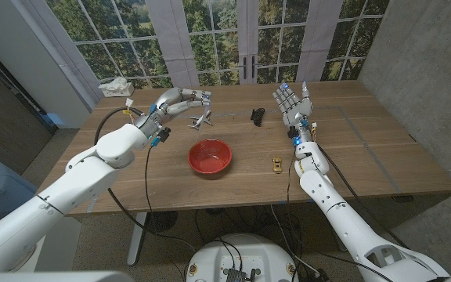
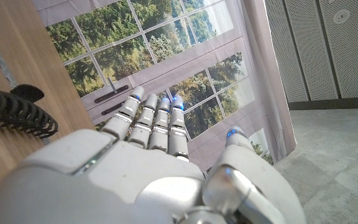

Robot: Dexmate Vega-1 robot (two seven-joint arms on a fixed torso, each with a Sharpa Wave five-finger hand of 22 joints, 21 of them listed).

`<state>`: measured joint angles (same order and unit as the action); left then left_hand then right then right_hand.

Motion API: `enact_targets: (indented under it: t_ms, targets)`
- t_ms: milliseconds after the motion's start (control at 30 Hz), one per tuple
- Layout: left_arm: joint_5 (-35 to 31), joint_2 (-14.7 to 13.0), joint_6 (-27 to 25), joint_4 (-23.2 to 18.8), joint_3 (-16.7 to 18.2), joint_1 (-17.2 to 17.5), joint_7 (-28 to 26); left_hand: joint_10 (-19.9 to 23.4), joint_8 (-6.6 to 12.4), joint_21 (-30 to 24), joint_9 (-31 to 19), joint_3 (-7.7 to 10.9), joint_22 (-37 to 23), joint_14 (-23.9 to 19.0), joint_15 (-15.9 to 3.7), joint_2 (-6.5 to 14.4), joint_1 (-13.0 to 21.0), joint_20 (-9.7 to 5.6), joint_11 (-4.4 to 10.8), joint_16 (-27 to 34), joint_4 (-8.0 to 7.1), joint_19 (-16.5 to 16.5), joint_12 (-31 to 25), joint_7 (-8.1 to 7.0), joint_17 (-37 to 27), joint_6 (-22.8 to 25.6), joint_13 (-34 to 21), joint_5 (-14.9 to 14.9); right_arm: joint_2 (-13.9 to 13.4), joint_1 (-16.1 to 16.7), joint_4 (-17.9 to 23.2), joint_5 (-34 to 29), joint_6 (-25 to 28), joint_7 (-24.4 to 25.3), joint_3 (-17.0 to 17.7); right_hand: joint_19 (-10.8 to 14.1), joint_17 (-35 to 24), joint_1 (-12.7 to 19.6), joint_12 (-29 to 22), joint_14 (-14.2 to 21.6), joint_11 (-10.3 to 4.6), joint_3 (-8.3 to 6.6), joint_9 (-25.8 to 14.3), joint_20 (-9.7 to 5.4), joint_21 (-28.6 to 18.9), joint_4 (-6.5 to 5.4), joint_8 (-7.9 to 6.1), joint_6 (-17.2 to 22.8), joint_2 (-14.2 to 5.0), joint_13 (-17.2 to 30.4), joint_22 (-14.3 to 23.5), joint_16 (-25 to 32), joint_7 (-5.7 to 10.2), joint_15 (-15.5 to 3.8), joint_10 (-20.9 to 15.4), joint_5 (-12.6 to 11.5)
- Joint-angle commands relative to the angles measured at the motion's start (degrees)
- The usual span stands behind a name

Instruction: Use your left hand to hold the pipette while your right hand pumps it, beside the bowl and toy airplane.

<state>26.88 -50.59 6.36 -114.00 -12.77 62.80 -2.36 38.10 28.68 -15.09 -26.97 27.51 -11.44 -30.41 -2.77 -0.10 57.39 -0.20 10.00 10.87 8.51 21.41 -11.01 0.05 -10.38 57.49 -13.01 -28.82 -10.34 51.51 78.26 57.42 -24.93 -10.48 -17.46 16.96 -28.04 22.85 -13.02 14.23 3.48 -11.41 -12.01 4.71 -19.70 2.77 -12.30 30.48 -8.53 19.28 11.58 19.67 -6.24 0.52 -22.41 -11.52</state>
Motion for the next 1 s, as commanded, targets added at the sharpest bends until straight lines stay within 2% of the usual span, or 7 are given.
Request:
enact_targets:
  t_ms: [33, 200, 333, 467, 1000]
  targets:
    - [-0.21, 0.18, 1.49, 0.0, 0.58, 1.05, 0.03, -0.7, 5.86, -0.39, -12.78, -0.02, -0.06, 0.26, -8.63, -1.19, -0.16, 0.61, -0.49, -0.23, 0.34, 0.07, 0.14, 1.29, 0.04, -0.72, 0.17, 1.07, -0.21, 0.77, 1.04, -0.28, -0.36, 0.47, -0.21, 0.06, -0.08, -0.51, -0.41, -0.01, 0.22, -0.36, -0.05, 0.1, -0.22, 0.25, -0.17, 0.3, -0.24, 0.14, 0.08, -0.15, -0.25, 0.23, -0.17, 0.08]
    - [0.1, 0.24, 1.7, 0.11, 0.71, 1.33, 0.3, -1.16, 4.78, -0.36, -11.72, -0.54, -0.04, 0.54, -8.4, -1.3, -0.09, 0.81, -0.54, -0.1, 0.59, -0.02, 0.12, 1.07, -0.05, -1.34, 0.3, 1.9, -0.34, 1.08, 1.49, -0.25, -0.32, 0.63, -0.28, 0.06, -0.09, -0.57, -0.41, 0.0, 0.24, -0.41, -0.05, 0.05, -0.23, 0.3, -0.16, 0.29, -0.23, 0.15, 0.08, -0.16, -0.25, 0.14, -0.18, 0.09]
    - [0.38, 0.3, 1.85, 0.31, 0.76, 1.54, 0.55, -1.84, 3.27, -0.28, -10.4, -1.3, -0.03, 0.88, -8.05, -1.31, -0.25, 1.07, -1.11, 0.05, 0.63, -0.22, 0.11, 1.47, -0.16, -2.58, 0.44, 2.88, -0.5, 1.32, 1.86, -0.37, -0.24, 0.92, -0.38, 0.07, -0.1, -0.65, -0.4, -0.02, 0.23, -0.47, -0.05, 0.11, -0.24, 0.36, -0.17, 0.3, -0.23, 0.16, 0.08, -0.2, -0.27, 0.41, -0.16, 0.09]
    - [0.95, 0.45, 2.05, 0.73, 0.67, 1.55, 1.09, -2.65, 1.22, -0.16, -8.73, -2.39, 0.0, 1.43, -7.44, -1.58, -0.58, 1.35, -1.66, 0.14, 0.7, -0.47, 0.03, 2.67, -0.19, -4.35, 0.61, 4.23, -0.62, 1.44, 2.06, -0.48, -0.23, 1.16, -0.44, 0.07, -0.12, -0.73, -0.41, 0.0, 0.24, -0.52, -0.05, 0.13, -0.25, 0.41, -0.15, 0.27, -0.22, 0.17, 0.08, -0.21, -0.31, 0.3, -0.19, 0.1]
    - [2.48, 0.77, 2.31, 1.84, 0.26, 0.72, 2.54, -5.01, -2.33, 0.28, -5.74, -4.4, -0.02, 2.57, -6.43, -2.07, -1.67, 2.1, -3.43, 0.2, 0.54, -1.5, 0.08, 3.74, -0.24, -7.0, 0.82, 6.5, -0.58, 1.28, 1.8, -0.65, -0.39, 1.54, -0.56, 0.02, -0.17, -1.05, -0.41, 0.0, 0.35, -0.71, -0.05, 0.2, -0.26, 0.6, -0.15, 0.27, -0.18, 0.2, 0.08, -0.3, -0.28, 0.43, -0.23, 0.12]
